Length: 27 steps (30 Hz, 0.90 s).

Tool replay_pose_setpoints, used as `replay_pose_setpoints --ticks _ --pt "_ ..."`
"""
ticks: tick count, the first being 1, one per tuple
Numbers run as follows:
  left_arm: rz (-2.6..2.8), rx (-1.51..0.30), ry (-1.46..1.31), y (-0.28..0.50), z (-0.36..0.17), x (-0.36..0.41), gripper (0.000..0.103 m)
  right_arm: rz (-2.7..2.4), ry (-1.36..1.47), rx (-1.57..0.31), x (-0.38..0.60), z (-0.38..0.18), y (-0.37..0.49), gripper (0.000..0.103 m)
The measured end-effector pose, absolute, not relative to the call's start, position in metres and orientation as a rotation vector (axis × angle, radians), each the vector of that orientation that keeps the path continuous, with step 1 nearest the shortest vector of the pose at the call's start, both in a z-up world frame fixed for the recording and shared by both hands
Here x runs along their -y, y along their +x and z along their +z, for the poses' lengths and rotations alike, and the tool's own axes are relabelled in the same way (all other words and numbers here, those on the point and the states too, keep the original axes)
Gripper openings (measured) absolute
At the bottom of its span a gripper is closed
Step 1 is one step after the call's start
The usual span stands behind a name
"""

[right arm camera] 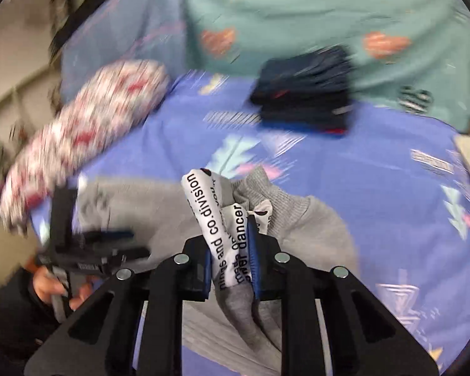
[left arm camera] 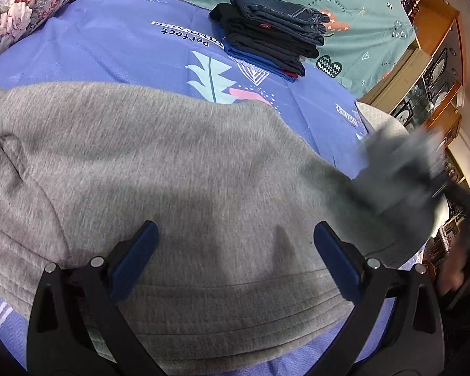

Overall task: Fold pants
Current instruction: 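Grasp the grey cuff with the white printed label using the right gripper, then fold the labelled cuff over onto the grey garment with the right gripper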

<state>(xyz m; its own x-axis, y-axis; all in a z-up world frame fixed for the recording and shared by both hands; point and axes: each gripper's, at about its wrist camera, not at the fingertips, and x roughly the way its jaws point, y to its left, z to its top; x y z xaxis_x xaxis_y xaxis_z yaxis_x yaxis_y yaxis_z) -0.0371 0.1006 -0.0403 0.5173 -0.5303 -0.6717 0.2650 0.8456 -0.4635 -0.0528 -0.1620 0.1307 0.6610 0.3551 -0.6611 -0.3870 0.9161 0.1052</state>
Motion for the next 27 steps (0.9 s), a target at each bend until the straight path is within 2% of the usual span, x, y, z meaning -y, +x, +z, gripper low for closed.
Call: replay_pose_setpoints --ticks 3,4,8,10,13,16,21,22,23,24,25,27 --pt "-0.489 -0.905 -0.336 -0.038 -0.041 -0.103 0.101 0.519 -0.139 -1.032 0.121 0.050 -0.030 0.020" --pt "-0.492 -0.904 -0.340 -0.038 -0.040 -0.104 0.101 0.565 -0.130 -1.045 0.122 0.039 -0.033 0.021" --pt "-0.488 -0.911 -0.338 -0.034 -0.041 -0.101 0.101 0.639 -0.100 -0.934 0.147 0.074 -0.056 0.035" --pt "-0.492 -0.911 -0.341 -0.033 -0.041 -0.102 0.101 0.640 -0.097 -0.871 0.166 0.092 -0.071 0.046" --pt "-0.499 -0.909 -0.358 -0.032 -0.041 -0.103 0.101 0.581 -0.208 -0.854 0.174 0.101 -0.083 0.046" --pt "-0.497 -0.908 -0.356 -0.032 -0.041 -0.103 0.101 0.539 -0.357 -0.868 0.169 0.085 -0.089 0.046" --pt "-0.497 -0.906 -0.356 -0.033 -0.041 -0.104 0.101 0.525 -0.395 -0.948 0.154 0.059 -0.070 0.046" --pt "-0.497 -0.906 -0.356 -0.033 -0.041 -0.104 0.101 0.528 -0.406 -0.970 0.152 0.053 -0.067 0.043" --pt "-0.497 -0.906 -0.356 -0.033 -0.041 -0.104 0.101 0.535 -0.405 -0.974 0.150 0.051 -0.065 0.036" --pt "-0.497 -0.905 -0.356 -0.033 -0.041 -0.104 0.101 0.547 -0.392 -0.965 0.150 0.053 -0.065 0.020" --pt "-0.497 -0.904 -0.356 -0.033 -0.041 -0.104 0.101 0.546 -0.371 -0.941 0.152 0.058 -0.064 0.013" --pt "-0.497 -0.904 -0.358 -0.033 -0.041 -0.104 0.101 0.532 -0.295 -0.890 0.166 0.079 -0.062 0.012"
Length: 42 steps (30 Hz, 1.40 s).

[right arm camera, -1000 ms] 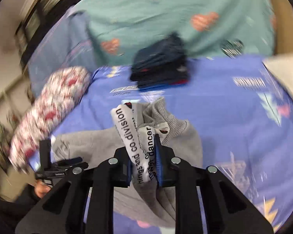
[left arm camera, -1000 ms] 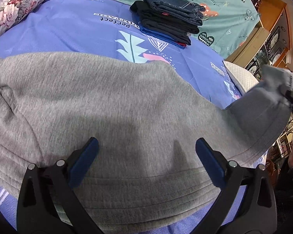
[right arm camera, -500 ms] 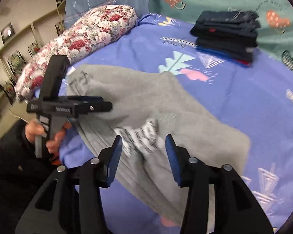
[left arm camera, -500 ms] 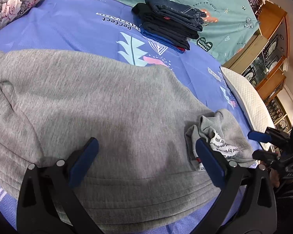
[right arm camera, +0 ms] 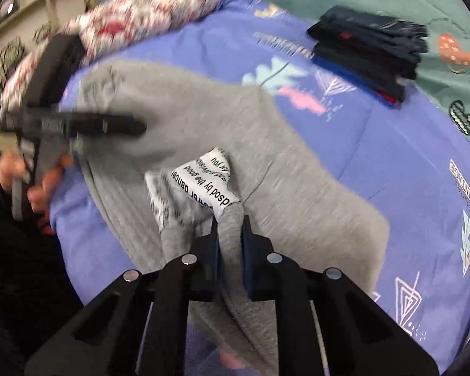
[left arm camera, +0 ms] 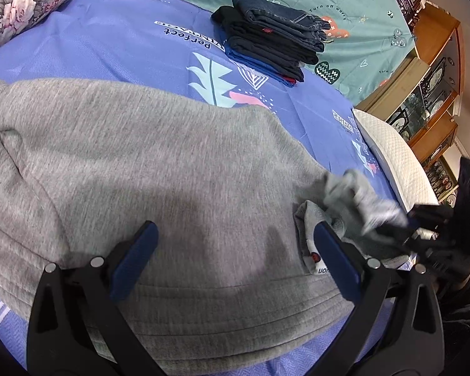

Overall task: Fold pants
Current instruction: 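Fold the labelled cuff over onto the grey garment with the right gripper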

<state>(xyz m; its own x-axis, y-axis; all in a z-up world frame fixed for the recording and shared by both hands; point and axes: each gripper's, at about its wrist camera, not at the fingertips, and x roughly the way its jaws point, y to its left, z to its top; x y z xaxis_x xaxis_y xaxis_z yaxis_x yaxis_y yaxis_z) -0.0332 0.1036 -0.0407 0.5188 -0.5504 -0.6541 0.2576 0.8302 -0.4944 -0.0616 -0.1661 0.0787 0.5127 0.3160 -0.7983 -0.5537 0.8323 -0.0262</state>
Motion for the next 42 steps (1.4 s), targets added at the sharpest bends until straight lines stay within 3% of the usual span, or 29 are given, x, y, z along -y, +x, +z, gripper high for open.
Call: replay_pose_setpoints --ticks 4,11,19,22,24,27,33,35,37,42 --pt "-0.496 -0.905 -0.357 -0.033 -0.041 -0.103 0.101 0.561 -0.182 -0.833 0.174 0.109 -0.057 0.012" --pt "-0.494 -0.903 -0.363 -0.033 -0.041 -0.104 0.101 0.652 -0.245 -0.962 0.126 0.053 -0.054 0.014" --pt "-0.494 -0.905 -0.360 -0.031 -0.041 -0.105 0.101 0.685 -0.179 -0.925 0.124 0.071 -0.054 0.015" --pt "-0.499 -0.901 -0.364 -0.031 -0.041 -0.106 0.101 0.684 -0.247 -0.947 0.115 0.051 -0.057 0.024" --pt "-0.498 -0.902 -0.363 -0.032 -0.041 -0.105 0.101 0.706 -0.284 -0.940 0.112 0.053 -0.062 0.041" --pt "-0.499 -0.901 -0.365 -0.032 -0.040 -0.105 0.101 0.701 -0.327 -0.937 0.110 0.050 -0.066 0.045" --pt "-0.500 -0.900 -0.366 -0.032 -0.040 -0.106 0.101 0.605 -0.516 -0.902 0.095 0.040 -0.071 0.045" --pt "-0.501 -0.897 -0.370 -0.034 -0.040 -0.106 0.101 0.560 -0.586 -0.875 0.091 0.037 -0.072 0.037" --pt "-0.506 -0.889 -0.379 -0.036 -0.039 -0.108 0.101 0.556 -0.568 -0.844 0.098 0.045 -0.070 0.022" --pt "-0.502 -0.859 -0.419 -0.038 -0.037 -0.116 0.101 0.573 -0.421 -0.772 0.116 0.089 -0.051 0.021"
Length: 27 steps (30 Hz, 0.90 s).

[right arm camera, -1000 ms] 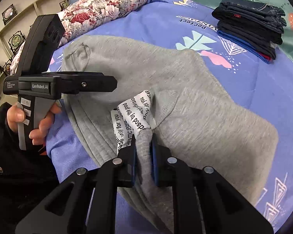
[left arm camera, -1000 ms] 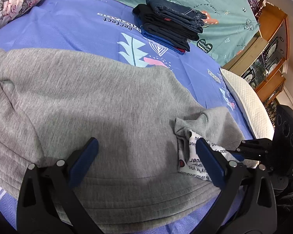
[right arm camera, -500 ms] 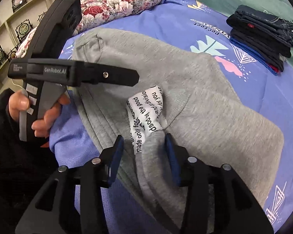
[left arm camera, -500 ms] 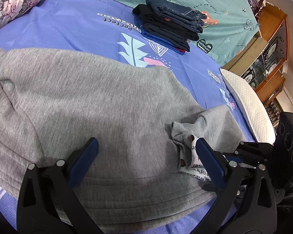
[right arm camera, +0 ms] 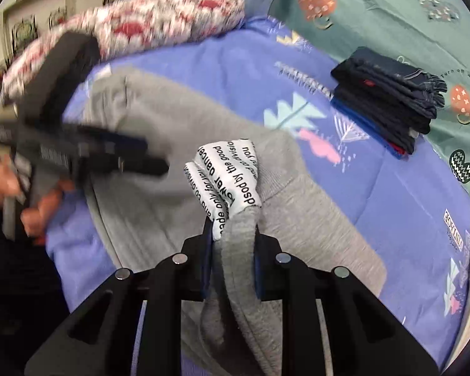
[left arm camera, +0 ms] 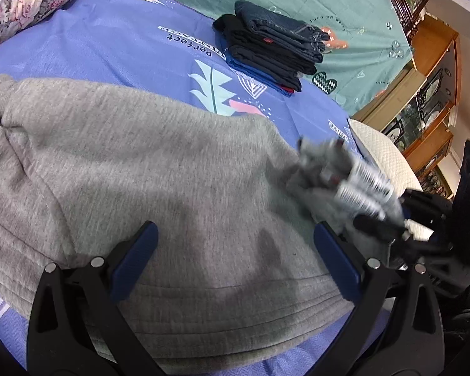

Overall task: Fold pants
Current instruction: 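Fold the labelled cuff over onto the grey garment with the right gripper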

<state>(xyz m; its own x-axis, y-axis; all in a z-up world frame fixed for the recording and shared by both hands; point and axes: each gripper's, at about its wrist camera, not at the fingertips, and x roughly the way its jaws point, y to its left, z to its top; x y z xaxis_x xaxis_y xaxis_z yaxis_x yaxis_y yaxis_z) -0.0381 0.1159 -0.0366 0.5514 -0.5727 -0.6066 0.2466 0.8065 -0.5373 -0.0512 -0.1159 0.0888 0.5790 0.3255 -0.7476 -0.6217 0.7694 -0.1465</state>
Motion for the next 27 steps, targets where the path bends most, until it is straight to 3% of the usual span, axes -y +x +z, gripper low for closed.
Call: replay_pose_setpoints --ticks 3,6,8,10,12,17,18,20,21,22,24,27 --pt "-0.488 -0.806 -0.482 -0.042 -0.034 -0.129 0.101 0.634 -0.355 -0.756 0.103 0.098 -0.040 0.021" --pt "-0.462 -0.772 -0.537 -0.044 -0.033 -0.142 0.101 0.703 -0.364 -0.845 0.078 0.062 -0.031 0.023" --pt "-0.445 -0.789 -0.529 -0.043 -0.035 -0.141 0.101 0.723 -0.394 -0.867 0.069 0.034 -0.034 0.031" --pt "-0.413 -0.811 -0.473 -0.040 -0.035 -0.133 0.101 0.725 -0.391 -0.844 0.073 0.042 -0.041 0.039" --pt "-0.375 -0.845 -0.410 -0.037 -0.036 -0.124 0.101 0.767 -0.317 -0.892 0.084 0.054 -0.043 0.061" --pt "-0.337 -0.888 -0.349 -0.032 -0.039 -0.116 0.101 0.795 -0.200 -0.874 0.137 0.107 -0.075 0.061" --pt "-0.331 -0.893 -0.337 -0.032 -0.040 -0.115 0.101 0.747 -0.188 -0.857 0.155 0.116 -0.078 0.060" --pt "-0.317 -0.905 -0.307 -0.030 -0.041 -0.110 0.101 0.651 -0.145 -0.880 0.189 0.119 -0.073 0.046" --pt "-0.309 -0.909 -0.291 -0.030 -0.041 -0.109 0.101 0.628 -0.132 -0.929 0.201 0.110 -0.069 0.024" --pt "-0.303 -0.913 -0.278 -0.030 -0.040 -0.107 0.101 0.612 -0.150 -0.998 0.205 0.096 -0.065 0.014" --pt "-0.280 -0.910 -0.272 -0.032 -0.038 -0.108 0.101 0.599 -0.238 -1.126 0.202 0.050 -0.065 0.014" --pt "-0.290 -0.862 -0.366 -0.043 -0.021 -0.119 0.101 0.605 -0.175 -1.082 0.210 0.061 -0.067 0.015"
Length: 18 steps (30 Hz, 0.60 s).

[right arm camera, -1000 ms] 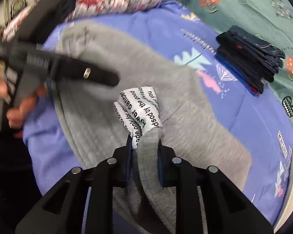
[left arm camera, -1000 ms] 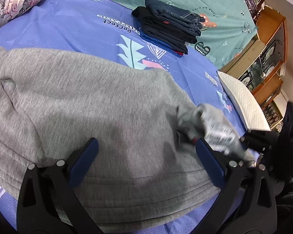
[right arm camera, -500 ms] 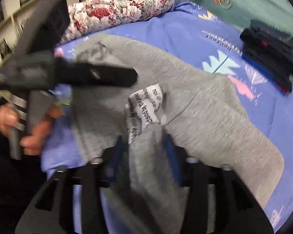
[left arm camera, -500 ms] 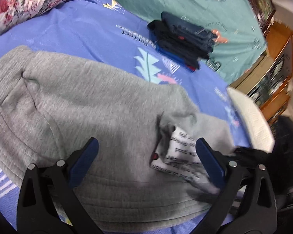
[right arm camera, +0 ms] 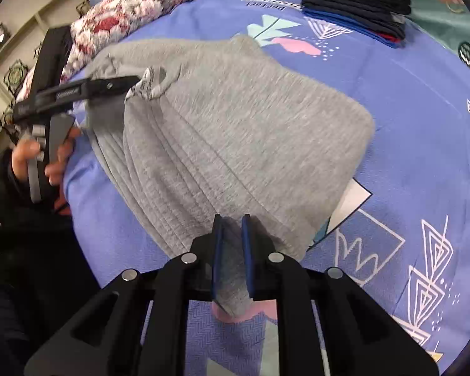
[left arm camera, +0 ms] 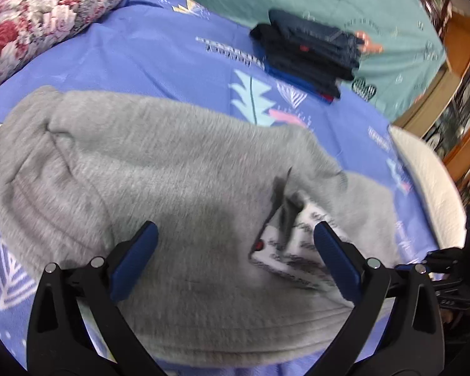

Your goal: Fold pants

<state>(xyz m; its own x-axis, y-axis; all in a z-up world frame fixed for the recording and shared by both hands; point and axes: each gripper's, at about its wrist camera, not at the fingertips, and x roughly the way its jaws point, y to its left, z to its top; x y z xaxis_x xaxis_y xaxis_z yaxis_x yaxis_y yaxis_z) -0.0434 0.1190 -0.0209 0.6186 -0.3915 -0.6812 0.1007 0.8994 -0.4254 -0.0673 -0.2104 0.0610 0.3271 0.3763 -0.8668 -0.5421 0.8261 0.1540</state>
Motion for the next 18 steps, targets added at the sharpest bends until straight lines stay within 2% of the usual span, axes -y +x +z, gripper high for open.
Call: replay_pose_setpoints --ticks 5,7,9,12,14,17,18 --pt "-0.437 -0.776 -0.306 -0.062 0.029 -0.084 0.101 0.568 -0.146 -0.952 0.227 0.100 -0.058 0.021" --pt "-0.485 -0.799 -0.236 -0.059 0.030 -0.054 0.101 0.523 -0.105 -0.896 0.234 0.114 -0.038 0.029" --pt "-0.479 -0.864 -0.161 -0.051 0.012 -0.025 0.101 0.486 -0.073 -0.861 0.240 0.116 -0.020 0.032" --pt "-0.415 -1.012 -0.111 -0.030 -0.037 -0.008 0.101 0.435 -0.048 -0.940 0.236 0.081 0.018 0.032" --pt "-0.417 -0.997 -0.127 -0.030 -0.041 -0.012 0.101 0.416 -0.045 -1.088 0.231 0.031 0.038 0.032" --pt "-0.469 -0.977 -0.252 -0.034 -0.029 -0.034 0.101 0.442 -0.032 -1.027 0.232 0.039 0.033 0.033" --pt "-0.474 -0.965 -0.310 -0.037 -0.024 -0.046 0.101 0.458 -0.009 -1.013 0.233 0.044 0.031 0.037"
